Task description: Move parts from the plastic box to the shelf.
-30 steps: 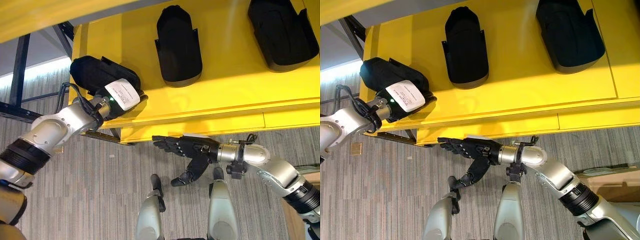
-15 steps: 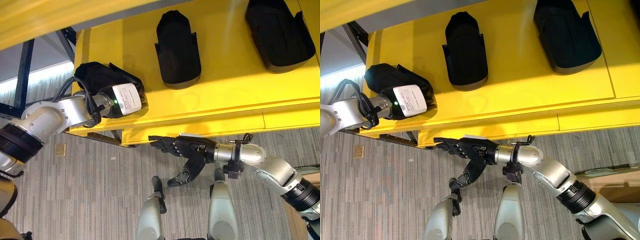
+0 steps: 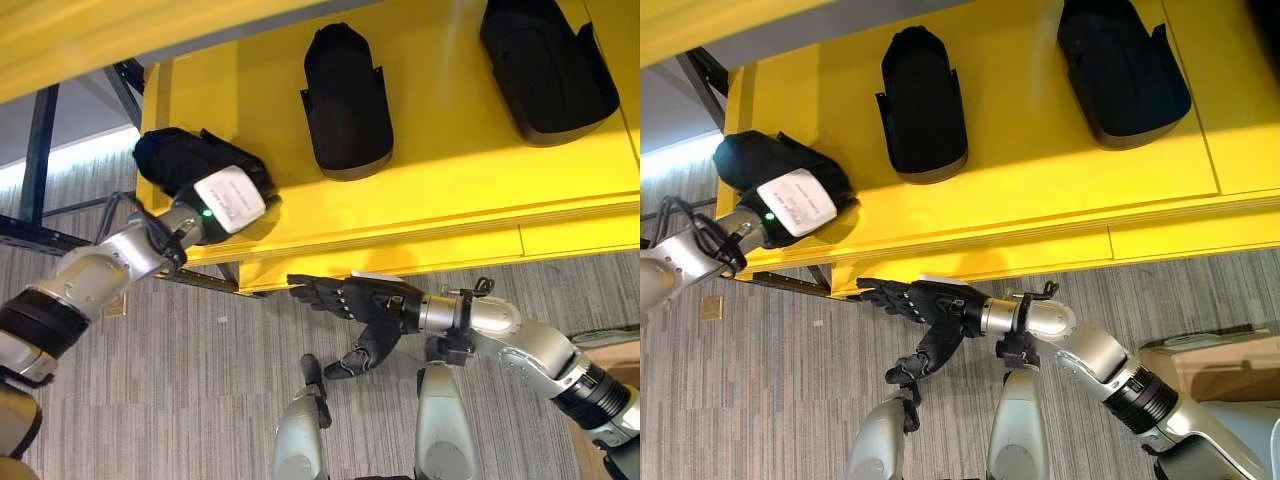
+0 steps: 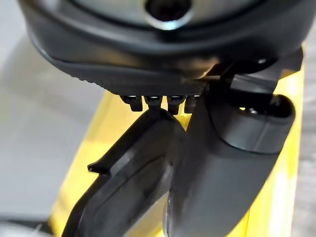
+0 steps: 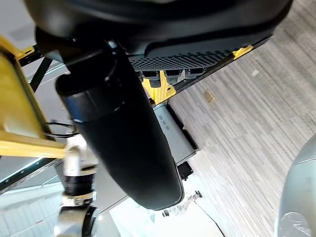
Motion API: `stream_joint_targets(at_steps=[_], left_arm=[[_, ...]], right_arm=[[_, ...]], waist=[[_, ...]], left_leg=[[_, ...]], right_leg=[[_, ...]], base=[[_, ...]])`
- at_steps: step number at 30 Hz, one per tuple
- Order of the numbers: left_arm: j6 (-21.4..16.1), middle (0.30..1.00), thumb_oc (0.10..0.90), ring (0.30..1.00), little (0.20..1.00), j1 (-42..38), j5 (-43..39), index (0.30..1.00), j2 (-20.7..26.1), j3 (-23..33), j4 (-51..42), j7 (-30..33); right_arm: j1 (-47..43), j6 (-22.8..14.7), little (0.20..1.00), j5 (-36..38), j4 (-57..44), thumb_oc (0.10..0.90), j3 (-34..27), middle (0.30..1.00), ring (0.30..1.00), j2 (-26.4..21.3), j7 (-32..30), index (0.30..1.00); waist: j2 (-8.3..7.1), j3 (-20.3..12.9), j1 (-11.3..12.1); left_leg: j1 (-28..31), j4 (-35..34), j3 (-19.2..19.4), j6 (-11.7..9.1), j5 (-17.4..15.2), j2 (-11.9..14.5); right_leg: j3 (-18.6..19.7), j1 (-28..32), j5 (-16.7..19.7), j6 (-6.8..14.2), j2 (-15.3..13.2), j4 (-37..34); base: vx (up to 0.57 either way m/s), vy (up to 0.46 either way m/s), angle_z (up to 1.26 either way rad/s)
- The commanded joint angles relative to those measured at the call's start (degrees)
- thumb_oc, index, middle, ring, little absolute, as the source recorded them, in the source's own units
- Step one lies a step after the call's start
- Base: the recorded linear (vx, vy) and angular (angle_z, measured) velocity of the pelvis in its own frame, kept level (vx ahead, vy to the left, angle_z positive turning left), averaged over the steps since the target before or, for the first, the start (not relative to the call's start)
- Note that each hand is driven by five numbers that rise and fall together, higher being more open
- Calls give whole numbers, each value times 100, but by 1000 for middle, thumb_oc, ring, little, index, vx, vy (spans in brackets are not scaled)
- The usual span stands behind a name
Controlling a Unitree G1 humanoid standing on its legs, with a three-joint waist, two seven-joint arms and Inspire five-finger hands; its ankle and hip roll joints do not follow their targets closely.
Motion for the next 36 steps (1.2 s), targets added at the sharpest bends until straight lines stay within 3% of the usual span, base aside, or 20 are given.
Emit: stream_joint_targets(at_steps=[1, 5, 8, 12, 18, 27, 30, 33, 36], left_arm=[[933, 1000, 900, 1000, 1000, -466, 145, 1000, 417, 469, 43, 502], [1183, 1000, 900, 1000, 1000, -248, 168, 1000, 296, 692, 304, 698], [1588, 1000, 900, 1000, 1000, -269, -319, 1000, 230, 789, 315, 931], [1690, 1000, 900, 1000, 1000, -242, -625, 1000, 106, 1001, 460, 1495], [1372, 1000, 900, 1000, 1000, -334, -550, 1000, -58, 1074, 571, 1831], [715, 1000, 900, 1000, 1000, -953, -723, 1000, -321, 505, 423, 1870], [717, 1000, 900, 1000, 1000, -1090, -748, 1000, -481, 313, 221, 1861], [969, 1000, 900, 1000, 1000, -1136, -1379, 1000, -657, 310, -5, 2016], [1122, 1000, 900, 1000, 1000, -859, -2167, 1000, -876, 871, -187, 2978]], right_arm=[[-234, -706, 1000, 127, -573, 900, -42, 1000, 1000, 568, 156, 1000], [-254, -742, 1000, 56, -556, 900, 22, 1000, 1000, 720, 43, 1000], [-272, -749, 1000, 61, -565, 900, 45, 1000, 1000, 781, -25, 1000], [-220, -780, 1000, -30, -553, 900, 69, 1000, 1000, 866, -55, 1000], [-180, -849, 1000, -78, -470, 900, 54, 1000, 1000, 933, -17, 1000], [-291, -839, 1000, -40, -453, 900, 98, 1000, 1000, 977, -41, 1000], [-317, -848, 1000, -22, -419, 900, 80, 1000, 1000, 982, -9, 1000], [-327, -858, 1000, -30, -393, 900, 42, 1000, 1000, 1000, 13, 1000], [-153, -976, 1000, -171, -385, 900, -39, 1000, 1000, 1080, 46, 1000]], waist=[[-327, -528, 83], [-408, -511, 142], [-442, -510, 183], [-470, -507, 207], [-503, -504, 206], [-547, -492, 103], [-570, -488, 57], [-590, -500, 35], [-627, -550, 60]], left_leg=[[-93, 412, 72, 295, -421, -71], [-149, 484, 16, 318, -448, -64], [-182, 502, -14, 320, -450, -60], [-226, 532, -45, 322, -451, -59], [-268, 561, -88, 331, -457, -69], [-302, 573, -53, 335, -484, -71], [-299, 591, -38, 336, -498, -68], [-274, 586, -6, 333, -505, -56], [-204, 522, -3, 328, -481, -46]], right_leg=[[-510, 514, -266, -188, -86, -287], [-501, 518, -256, -192, -54, -274], [-498, 515, -257, -198, -40, -276], [-481, 497, -260, -208, -14, -266], [-450, 485, -255, -215, 10, -264], [-380, 414, -246, -207, 48, -247], [-376, 404, -244, -211, 53, -236], [-373, 404, -268, -228, 68, -220], [-372, 469, -281, -244, 97, -254]], base=[[0, 0, 0], [-9, -55, 1], [-1, -32, 4], [-4, -15, 1], [0, 0, 0], [0, 0, 0], [0, 0, 0], [0, 0, 0], [23, -32, -1]])
